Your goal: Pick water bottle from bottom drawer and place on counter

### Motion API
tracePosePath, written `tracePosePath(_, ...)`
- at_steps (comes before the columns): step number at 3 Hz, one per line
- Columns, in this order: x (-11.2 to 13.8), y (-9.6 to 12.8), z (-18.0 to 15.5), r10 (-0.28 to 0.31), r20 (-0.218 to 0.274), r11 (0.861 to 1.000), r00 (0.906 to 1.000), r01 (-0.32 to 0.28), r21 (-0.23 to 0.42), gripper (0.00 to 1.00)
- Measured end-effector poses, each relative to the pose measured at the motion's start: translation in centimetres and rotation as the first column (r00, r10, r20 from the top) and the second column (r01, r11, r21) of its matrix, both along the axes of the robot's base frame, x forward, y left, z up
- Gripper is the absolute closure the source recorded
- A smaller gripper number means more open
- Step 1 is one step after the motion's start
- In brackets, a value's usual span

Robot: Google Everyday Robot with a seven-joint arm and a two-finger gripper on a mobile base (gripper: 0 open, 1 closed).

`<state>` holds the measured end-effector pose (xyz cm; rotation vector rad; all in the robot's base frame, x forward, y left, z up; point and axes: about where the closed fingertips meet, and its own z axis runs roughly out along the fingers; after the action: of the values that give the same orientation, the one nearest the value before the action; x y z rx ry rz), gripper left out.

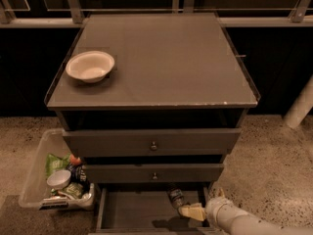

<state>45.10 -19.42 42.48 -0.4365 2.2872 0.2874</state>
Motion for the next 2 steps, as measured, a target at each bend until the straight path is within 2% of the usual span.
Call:
tracePosePath(1, 0.7, 2.92, -5.99, 0.026, -0.026, 1.0, 0.9993, -0.025, 0.017, 0.0)
tracePosePath(2, 0.7, 2.92, -5.99, 0.026, -0.026, 1.0, 0.9993, -0.025, 0.017, 0.0)
